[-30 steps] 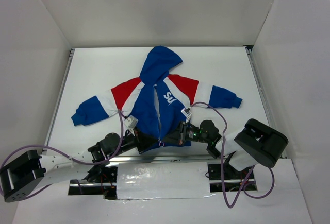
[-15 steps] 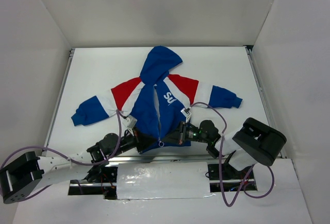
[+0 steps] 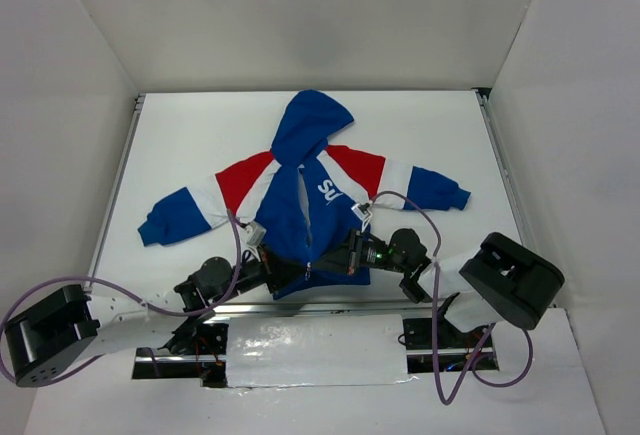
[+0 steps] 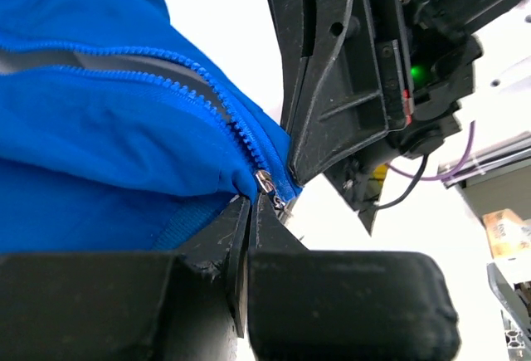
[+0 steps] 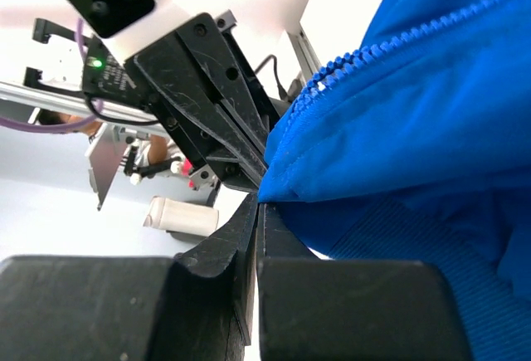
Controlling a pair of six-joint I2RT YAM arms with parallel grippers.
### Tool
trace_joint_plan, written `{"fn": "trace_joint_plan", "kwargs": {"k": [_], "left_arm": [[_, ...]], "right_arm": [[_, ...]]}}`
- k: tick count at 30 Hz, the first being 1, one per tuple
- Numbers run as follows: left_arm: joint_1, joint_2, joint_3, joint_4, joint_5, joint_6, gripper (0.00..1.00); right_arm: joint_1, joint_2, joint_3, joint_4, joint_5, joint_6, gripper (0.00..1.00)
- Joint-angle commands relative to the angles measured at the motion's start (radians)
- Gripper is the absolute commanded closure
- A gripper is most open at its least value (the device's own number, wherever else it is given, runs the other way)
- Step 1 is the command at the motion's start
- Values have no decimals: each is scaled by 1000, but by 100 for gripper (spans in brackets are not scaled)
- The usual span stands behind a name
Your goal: Zip up the jacket
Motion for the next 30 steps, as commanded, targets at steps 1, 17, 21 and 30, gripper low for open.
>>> {"fn": "trace_joint_plan", "kwargs": {"k": [1, 17, 21, 30], "left_arm": [[-12, 19, -28, 168, 145, -26, 100], [-12, -26, -23, 149, 181, -3, 100], [-12, -35, -15, 134, 181, 5, 100], [-12, -96, 28, 9, 183, 55, 100]], "right_arm": [[-46, -51, 58, 121, 62, -39, 100], [-92, -135, 81, -3, 19, -146, 100], [-93, -125, 75, 18, -8, -157, 100], [-90, -198, 84, -141, 4, -271, 100]]}}
